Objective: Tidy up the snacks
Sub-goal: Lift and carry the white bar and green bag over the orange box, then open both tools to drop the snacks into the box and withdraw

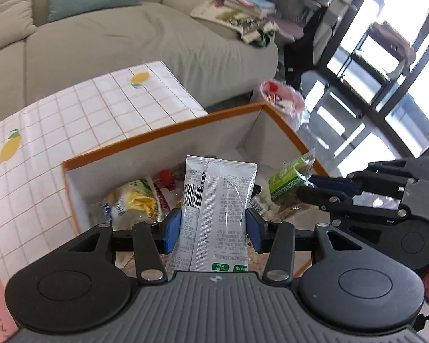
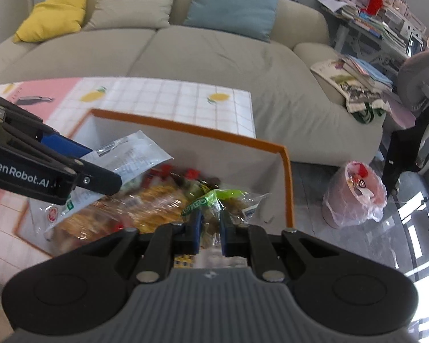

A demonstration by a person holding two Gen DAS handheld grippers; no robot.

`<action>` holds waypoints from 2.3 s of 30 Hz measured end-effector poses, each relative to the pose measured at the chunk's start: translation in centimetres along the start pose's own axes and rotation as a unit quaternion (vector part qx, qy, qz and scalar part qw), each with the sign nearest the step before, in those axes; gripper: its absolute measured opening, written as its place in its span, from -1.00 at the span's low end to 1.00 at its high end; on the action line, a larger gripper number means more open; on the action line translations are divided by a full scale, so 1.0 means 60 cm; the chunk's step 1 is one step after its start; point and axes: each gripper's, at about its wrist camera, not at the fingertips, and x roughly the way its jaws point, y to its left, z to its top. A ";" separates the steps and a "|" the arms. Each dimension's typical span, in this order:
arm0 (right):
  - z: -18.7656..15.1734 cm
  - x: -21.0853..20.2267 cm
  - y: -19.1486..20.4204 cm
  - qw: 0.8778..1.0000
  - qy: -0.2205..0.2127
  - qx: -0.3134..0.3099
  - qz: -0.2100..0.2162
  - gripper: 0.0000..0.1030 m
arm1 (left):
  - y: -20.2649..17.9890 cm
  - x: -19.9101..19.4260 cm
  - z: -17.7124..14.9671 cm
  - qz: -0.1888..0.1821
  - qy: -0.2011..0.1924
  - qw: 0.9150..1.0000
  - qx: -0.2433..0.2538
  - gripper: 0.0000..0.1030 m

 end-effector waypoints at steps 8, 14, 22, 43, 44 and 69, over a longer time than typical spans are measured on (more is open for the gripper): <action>-0.021 0.053 -0.036 0.999 0.032 -0.004 -0.018 -0.81 | -0.021 0.065 0.009 0.001 0.027 0.999 0.023 0.06; -0.036 0.080 -0.046 0.998 0.054 -0.001 -0.017 -0.80 | -0.024 0.098 0.005 0.001 0.043 0.999 0.032 0.06; -0.037 0.105 -0.035 0.997 0.075 -0.007 -0.015 -0.79 | -0.025 0.111 0.000 0.012 0.062 0.997 0.040 0.12; 0.016 -0.010 -0.026 0.996 0.069 0.032 -0.054 0.12 | -0.038 -0.077 0.001 0.062 -0.010 0.995 0.079 0.52; 0.020 -0.027 -0.024 0.996 0.060 0.043 -0.053 0.15 | -0.039 -0.094 -0.001 0.064 -0.019 0.995 0.080 0.52; -0.001 -0.272 0.205 0.976 -0.135 0.169 -0.024 0.71 | 0.006 -0.353 -0.162 0.210 -0.168 0.956 0.121 0.53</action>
